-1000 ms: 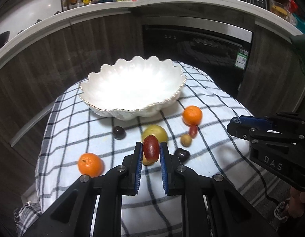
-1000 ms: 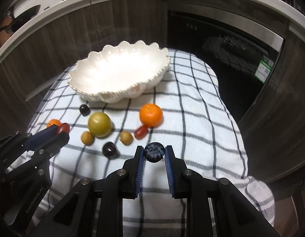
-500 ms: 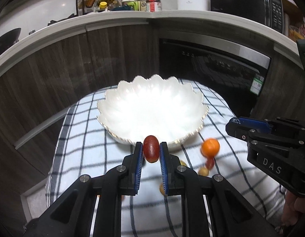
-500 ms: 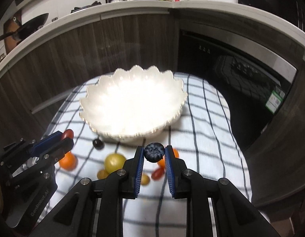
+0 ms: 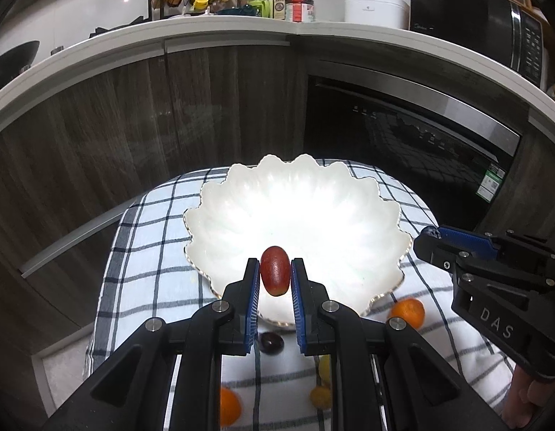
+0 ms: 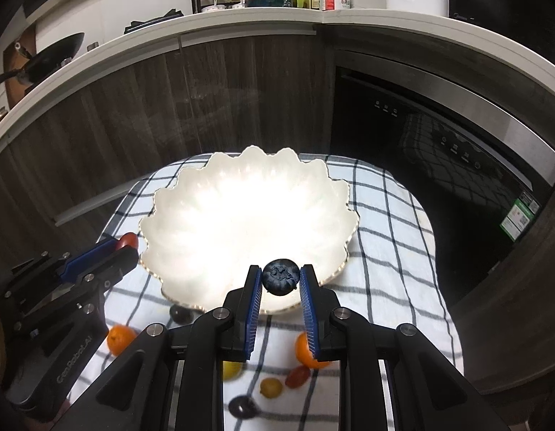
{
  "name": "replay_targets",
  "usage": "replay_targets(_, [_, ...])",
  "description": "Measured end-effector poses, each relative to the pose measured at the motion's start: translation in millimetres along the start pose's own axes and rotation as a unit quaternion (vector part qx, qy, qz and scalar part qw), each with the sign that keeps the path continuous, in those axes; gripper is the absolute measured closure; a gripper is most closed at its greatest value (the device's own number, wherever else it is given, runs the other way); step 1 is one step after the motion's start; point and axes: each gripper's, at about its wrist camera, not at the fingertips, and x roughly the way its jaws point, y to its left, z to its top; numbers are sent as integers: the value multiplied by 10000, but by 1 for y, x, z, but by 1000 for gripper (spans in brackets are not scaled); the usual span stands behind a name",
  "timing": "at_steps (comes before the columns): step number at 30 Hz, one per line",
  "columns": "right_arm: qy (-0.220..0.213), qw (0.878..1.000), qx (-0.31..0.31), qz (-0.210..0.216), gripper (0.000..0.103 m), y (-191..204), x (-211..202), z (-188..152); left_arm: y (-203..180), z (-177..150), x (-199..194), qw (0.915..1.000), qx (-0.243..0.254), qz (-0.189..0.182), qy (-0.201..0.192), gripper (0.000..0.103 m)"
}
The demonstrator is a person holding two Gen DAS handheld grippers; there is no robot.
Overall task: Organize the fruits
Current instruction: 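Open the left gripper over the bowl while the right gripper releases the blueberry there, then withdraw both open grippers from the bowl toward the remaining fruits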
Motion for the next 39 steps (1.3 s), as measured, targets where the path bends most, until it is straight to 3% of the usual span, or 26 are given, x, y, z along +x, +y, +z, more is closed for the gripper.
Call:
replay_targets(22, [516, 9986, 124, -37, 80, -1, 54, 10, 18, 10, 47, 9989, -133, -47, 449, 83])
replay_targets(24, [545, 9984, 142, -28, 79, -2, 55, 10, 17, 11, 46, 9989, -119, 13, 456, 72])
replay_targets(25, [556, 9983, 155, -37, 78, -2, 55, 11, 17, 11, 45, 9990, -119, 66, 428, 62])
replay_targets(26, [565, 9982, 172, -68, 70, -3, 55, 11, 18, 12, 43, 9991, -138, 86, 380, 55])
replay_targets(27, [556, 9982, 187, -100, 59, -4, 54, 12, 19, 12, 41, 9992, -157, 103, 340, 54])
replay_targets(30, [456, 9984, 276, -172, 43, -8, 48, 14, 21, 14, 37, 9992, -185, 177, 310, 52])
replay_targets(34, [406, 9983, 333, -255, 42, -10, 44, 18, 28, 17, 30, 9988, -331, 253, 255, 41])
replay_targets(39, [364, 9982, 396, -275, 42, -12, 37, 20, 33, 19, 21, 9986, -351, 343, 208, 38])
